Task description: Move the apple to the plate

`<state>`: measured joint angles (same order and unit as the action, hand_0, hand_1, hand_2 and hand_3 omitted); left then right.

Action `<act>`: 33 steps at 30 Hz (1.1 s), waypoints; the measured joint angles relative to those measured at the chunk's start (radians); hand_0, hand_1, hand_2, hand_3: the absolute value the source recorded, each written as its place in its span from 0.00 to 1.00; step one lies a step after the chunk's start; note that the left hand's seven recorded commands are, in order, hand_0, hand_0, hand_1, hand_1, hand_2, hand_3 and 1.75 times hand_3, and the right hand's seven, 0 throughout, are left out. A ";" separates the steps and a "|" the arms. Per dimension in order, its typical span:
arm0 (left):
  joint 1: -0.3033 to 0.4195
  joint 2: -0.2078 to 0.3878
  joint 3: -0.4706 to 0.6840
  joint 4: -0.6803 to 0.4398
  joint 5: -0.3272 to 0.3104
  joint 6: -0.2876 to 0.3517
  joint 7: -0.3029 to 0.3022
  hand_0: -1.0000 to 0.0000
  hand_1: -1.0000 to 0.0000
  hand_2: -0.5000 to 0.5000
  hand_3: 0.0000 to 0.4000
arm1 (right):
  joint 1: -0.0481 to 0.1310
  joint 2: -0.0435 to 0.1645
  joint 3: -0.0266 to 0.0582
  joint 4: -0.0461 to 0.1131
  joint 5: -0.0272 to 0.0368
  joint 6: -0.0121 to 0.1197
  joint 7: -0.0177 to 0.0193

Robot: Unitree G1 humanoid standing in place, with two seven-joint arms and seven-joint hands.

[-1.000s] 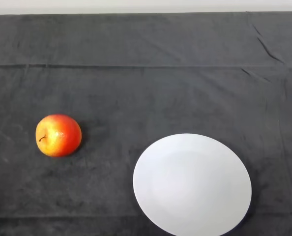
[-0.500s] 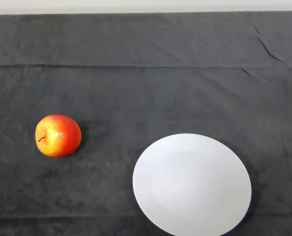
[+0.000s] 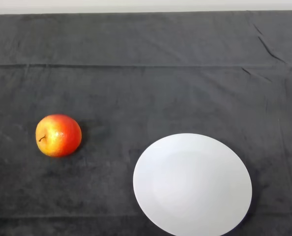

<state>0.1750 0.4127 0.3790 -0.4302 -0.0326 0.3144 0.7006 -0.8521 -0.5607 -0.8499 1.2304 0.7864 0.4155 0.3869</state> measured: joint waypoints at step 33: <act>-0.199 0.019 -0.296 -0.050 0.129 0.216 -0.134 1.00 1.00 0.50 0.00 | 0.001 0.000 0.0002 0.000 0.0000 0.000 0.0000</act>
<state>-0.0242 0.4322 0.0831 -0.4803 0.0967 0.5308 0.5667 -0.8514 -0.5606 -0.8497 1.2304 0.7864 0.4155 0.3869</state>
